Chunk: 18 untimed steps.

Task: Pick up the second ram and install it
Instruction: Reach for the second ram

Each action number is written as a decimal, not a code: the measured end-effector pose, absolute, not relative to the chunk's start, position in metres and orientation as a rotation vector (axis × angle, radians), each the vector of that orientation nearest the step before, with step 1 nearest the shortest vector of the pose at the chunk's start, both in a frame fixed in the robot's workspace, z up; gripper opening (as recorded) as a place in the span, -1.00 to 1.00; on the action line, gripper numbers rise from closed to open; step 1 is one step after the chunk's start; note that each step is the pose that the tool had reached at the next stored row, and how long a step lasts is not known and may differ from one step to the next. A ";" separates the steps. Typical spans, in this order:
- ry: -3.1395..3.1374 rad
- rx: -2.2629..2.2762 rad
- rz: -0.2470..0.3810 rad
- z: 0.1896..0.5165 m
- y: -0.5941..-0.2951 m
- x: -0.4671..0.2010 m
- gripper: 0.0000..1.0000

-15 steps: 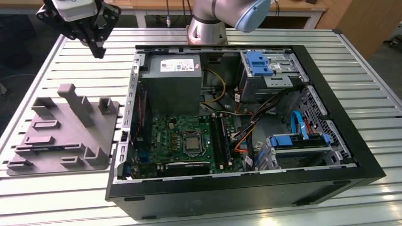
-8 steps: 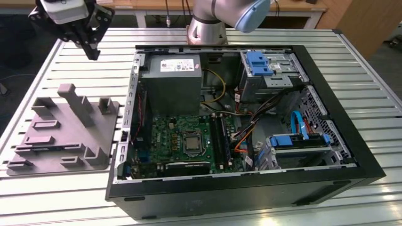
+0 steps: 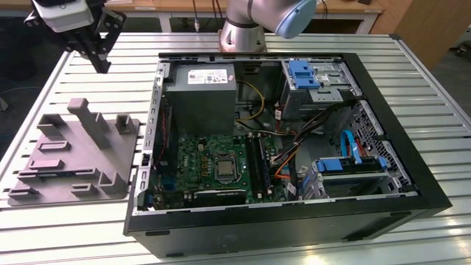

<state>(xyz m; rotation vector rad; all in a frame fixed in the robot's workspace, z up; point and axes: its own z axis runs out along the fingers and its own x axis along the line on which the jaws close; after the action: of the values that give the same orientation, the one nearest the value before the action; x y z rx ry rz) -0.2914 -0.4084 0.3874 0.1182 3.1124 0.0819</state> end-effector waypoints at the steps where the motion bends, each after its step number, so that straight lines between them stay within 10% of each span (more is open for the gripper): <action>1: 3.112 0.118 0.082 0.387 -0.409 -0.293 -0.80; 18: 3.112 0.118 0.082 0.385 -0.414 -0.324 -0.80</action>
<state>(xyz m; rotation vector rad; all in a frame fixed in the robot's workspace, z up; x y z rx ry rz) -0.3241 -0.4143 0.3850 0.1181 3.1125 0.0818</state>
